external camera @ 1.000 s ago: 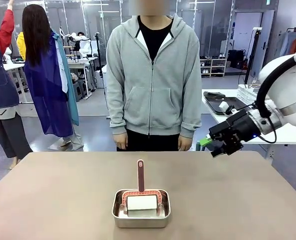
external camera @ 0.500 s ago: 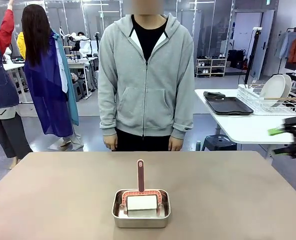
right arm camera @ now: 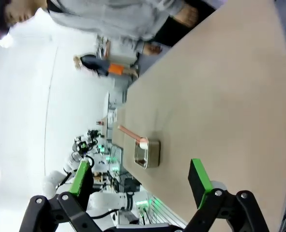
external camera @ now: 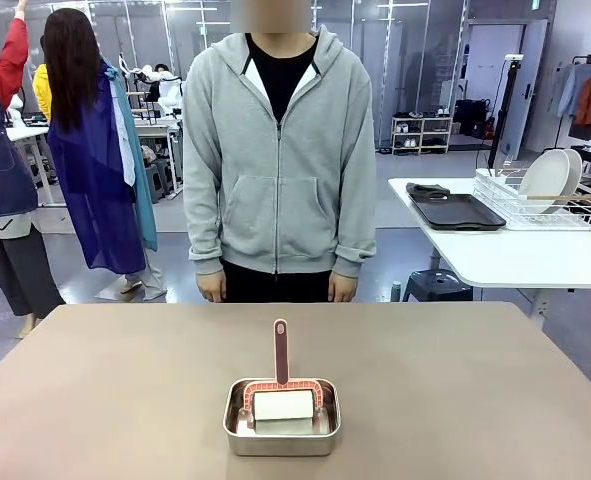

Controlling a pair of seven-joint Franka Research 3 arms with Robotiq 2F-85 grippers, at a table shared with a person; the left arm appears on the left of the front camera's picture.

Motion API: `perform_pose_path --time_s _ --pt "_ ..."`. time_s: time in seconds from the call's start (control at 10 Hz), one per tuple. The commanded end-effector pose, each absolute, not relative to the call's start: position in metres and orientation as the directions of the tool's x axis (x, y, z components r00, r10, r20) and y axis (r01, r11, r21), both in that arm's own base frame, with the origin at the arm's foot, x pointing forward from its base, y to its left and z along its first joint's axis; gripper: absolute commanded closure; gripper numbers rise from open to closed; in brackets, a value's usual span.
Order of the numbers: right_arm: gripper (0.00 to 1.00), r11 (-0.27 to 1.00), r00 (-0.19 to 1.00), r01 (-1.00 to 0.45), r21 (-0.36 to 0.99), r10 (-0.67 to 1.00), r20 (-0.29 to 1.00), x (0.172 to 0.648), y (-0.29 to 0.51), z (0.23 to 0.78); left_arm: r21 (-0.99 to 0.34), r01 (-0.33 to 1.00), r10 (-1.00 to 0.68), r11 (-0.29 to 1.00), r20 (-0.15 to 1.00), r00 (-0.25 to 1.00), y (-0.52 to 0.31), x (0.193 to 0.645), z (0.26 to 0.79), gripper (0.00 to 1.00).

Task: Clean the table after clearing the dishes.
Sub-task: Place the Lint Roller back on top of the Airtight Container.

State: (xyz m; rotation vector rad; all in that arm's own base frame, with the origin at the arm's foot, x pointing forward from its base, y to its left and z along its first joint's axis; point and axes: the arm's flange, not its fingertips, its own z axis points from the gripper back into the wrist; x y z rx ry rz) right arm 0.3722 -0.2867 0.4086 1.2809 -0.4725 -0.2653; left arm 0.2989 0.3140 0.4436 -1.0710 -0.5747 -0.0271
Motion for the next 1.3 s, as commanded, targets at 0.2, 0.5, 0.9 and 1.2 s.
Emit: perform_pose_path --time_s 0.2,0.5,0.9,1.2 --pt "0.00 0.274 0.875 -0.069 0.959 -0.445 0.190 0.372 -0.287 0.409 -0.814 0.294 0.242 0.501 0.459 0.855 0.315 0.294 0.447 0.00" --pt "0.00 0.274 0.875 -0.069 0.959 -0.445 0.190 0.372 -0.287 0.409 -0.814 0.294 0.242 0.501 0.459 0.855 0.315 0.294 0.447 0.00" --pt "0.00 0.274 0.875 -0.069 0.959 -0.445 0.190 0.372 -0.287 0.409 -0.814 0.294 0.242 0.501 0.459 0.855 0.315 0.294 0.447 0.00" --pt "0.00 0.274 0.875 -0.069 0.959 -0.445 0.190 0.372 -0.287 0.409 -0.814 0.294 0.242 0.501 0.459 0.855 0.315 0.294 0.447 0.00"
